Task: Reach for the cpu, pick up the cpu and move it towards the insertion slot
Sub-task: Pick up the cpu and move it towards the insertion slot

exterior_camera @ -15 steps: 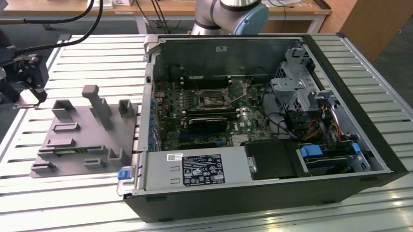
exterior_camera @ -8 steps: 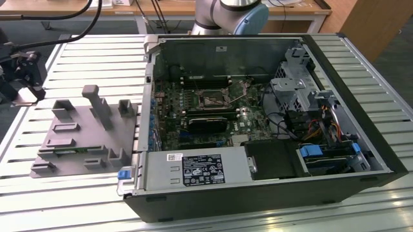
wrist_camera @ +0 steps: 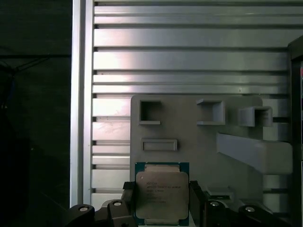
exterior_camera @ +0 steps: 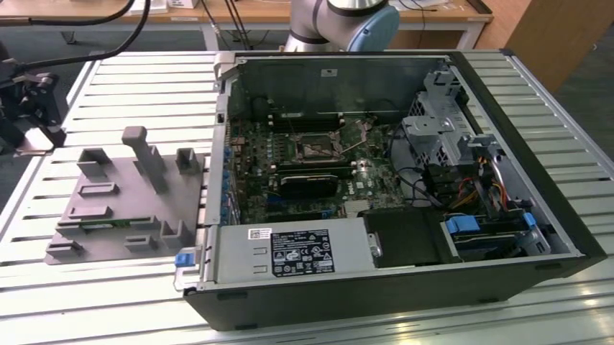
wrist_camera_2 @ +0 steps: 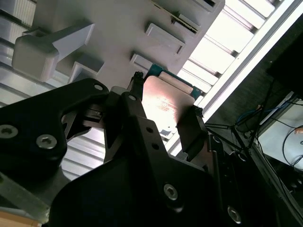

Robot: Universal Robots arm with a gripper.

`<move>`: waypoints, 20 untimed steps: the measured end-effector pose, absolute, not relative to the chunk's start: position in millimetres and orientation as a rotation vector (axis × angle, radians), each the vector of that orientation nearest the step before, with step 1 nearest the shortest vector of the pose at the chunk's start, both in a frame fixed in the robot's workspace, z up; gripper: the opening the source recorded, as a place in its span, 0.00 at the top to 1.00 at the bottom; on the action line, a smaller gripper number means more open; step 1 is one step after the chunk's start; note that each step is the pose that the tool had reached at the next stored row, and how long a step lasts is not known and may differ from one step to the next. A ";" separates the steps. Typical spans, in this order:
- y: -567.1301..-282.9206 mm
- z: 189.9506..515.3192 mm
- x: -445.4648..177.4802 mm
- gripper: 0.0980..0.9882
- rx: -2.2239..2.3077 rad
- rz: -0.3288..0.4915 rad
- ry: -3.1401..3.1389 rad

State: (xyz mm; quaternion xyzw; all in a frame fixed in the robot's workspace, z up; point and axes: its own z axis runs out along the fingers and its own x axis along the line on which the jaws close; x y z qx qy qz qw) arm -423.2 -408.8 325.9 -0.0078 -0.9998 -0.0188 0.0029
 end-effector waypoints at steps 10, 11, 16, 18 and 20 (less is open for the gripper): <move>-408.7 332.4 -423.2 0.50 -0.025 -0.059 -3.135; -408.8 333.1 -423.2 0.50 -0.025 -0.059 -3.135; -408.8 336.2 -423.2 0.50 -0.025 -0.059 -3.135; -408.8 337.6 -423.2 0.50 -0.025 -0.059 -3.135; -408.8 338.9 -423.2 0.50 -0.025 -0.059 -3.135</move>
